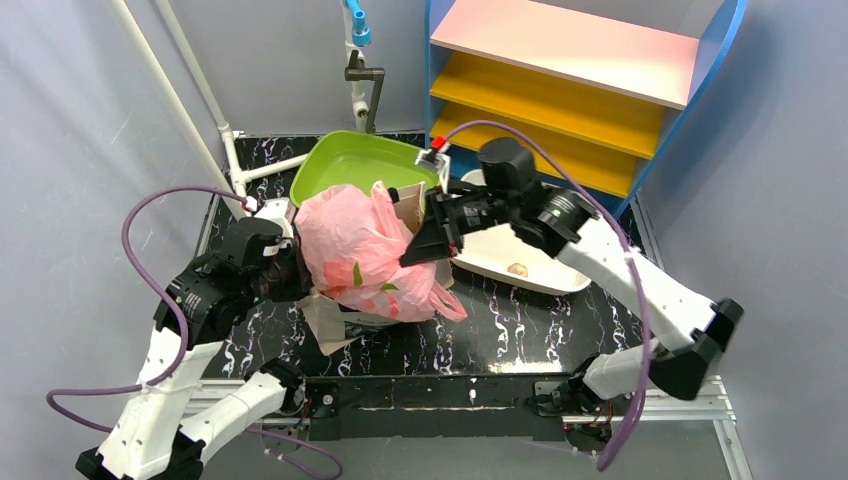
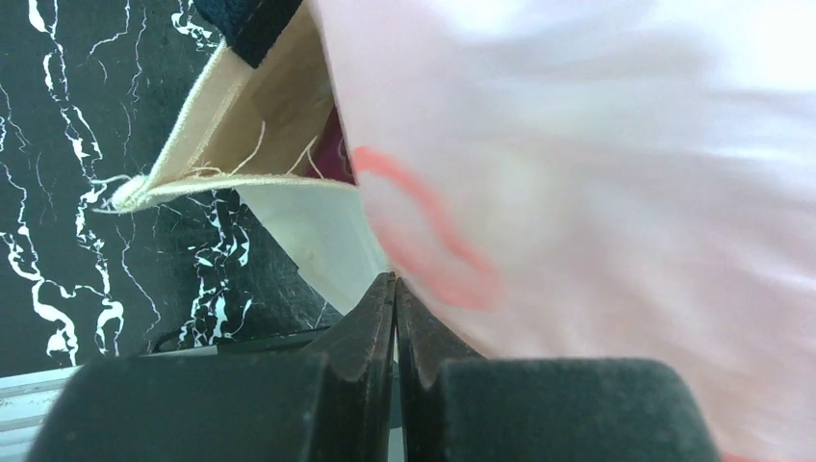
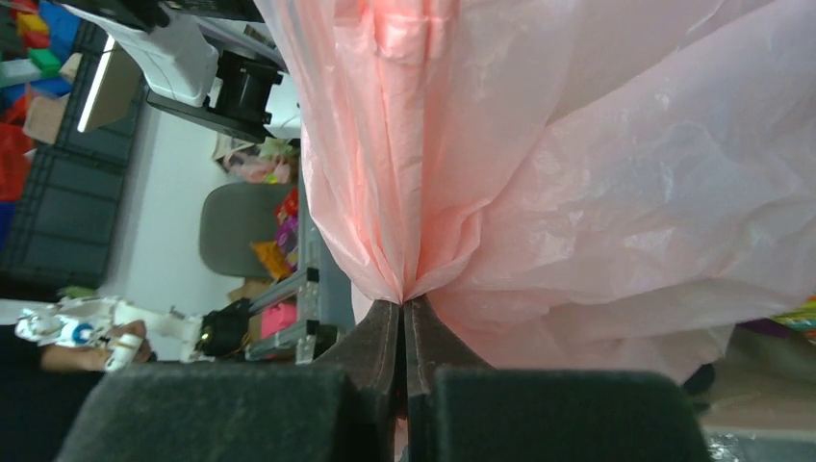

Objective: Place the food into the grocery bag and tie it

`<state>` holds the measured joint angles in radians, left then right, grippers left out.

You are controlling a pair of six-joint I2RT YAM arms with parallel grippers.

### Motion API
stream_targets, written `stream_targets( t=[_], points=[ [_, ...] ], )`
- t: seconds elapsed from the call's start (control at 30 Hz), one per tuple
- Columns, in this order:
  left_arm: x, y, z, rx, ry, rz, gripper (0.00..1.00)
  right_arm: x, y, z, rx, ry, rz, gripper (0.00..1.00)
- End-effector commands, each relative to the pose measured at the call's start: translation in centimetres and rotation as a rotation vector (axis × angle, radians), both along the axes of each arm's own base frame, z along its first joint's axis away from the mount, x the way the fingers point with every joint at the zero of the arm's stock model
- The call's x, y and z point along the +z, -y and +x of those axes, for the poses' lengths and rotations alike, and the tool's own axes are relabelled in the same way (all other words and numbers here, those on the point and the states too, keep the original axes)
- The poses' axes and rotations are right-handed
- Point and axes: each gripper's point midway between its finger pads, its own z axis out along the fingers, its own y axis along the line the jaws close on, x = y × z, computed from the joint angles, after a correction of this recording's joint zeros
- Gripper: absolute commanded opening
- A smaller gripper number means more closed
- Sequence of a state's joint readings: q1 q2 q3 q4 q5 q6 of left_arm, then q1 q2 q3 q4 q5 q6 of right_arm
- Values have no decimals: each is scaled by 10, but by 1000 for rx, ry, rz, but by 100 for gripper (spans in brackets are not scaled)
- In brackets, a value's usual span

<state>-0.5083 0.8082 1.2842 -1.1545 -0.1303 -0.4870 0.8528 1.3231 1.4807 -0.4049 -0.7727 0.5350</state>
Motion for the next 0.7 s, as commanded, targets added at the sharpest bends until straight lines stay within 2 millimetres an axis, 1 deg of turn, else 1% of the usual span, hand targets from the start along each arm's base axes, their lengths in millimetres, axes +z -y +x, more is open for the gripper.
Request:
stream_targets(
  t=[0.0,0.03,0.07,0.1,0.2,0.27,0.37,0.43,0.5,0.57,0.67],
  points=[
    [16,-4,-3,-21,13,27,0,-24,-17,-4,161,-178,-108,1],
    [24,-6,-3,-22,27,30,3,-24,-17,-5,176,-195,-127,1],
    [31,-7,-2,-28,40,39,12,-31,-20,-4,194,-224,-160,1],
    [41,-9,0,-28,61,47,19,-34,-19,-4,200,-223,-182,1],
    [71,-12,8,-35,130,66,37,-45,-15,4,150,-186,-254,1],
    [88,-12,16,-37,176,76,48,-50,-10,4,144,-172,-290,1],
    [102,-3,35,-70,227,89,56,-55,-4,0,162,-199,-338,1],
    [105,9,49,-103,244,79,58,-59,0,-4,175,-219,-369,1],
    [100,22,61,-129,239,63,58,-61,2,-5,179,-224,-381,1],
    [86,36,70,-158,208,43,58,-58,2,-5,173,-216,-374,1],
    [64,56,77,-208,159,-4,55,-53,2,-2,155,-191,-362,1]
  ],
)
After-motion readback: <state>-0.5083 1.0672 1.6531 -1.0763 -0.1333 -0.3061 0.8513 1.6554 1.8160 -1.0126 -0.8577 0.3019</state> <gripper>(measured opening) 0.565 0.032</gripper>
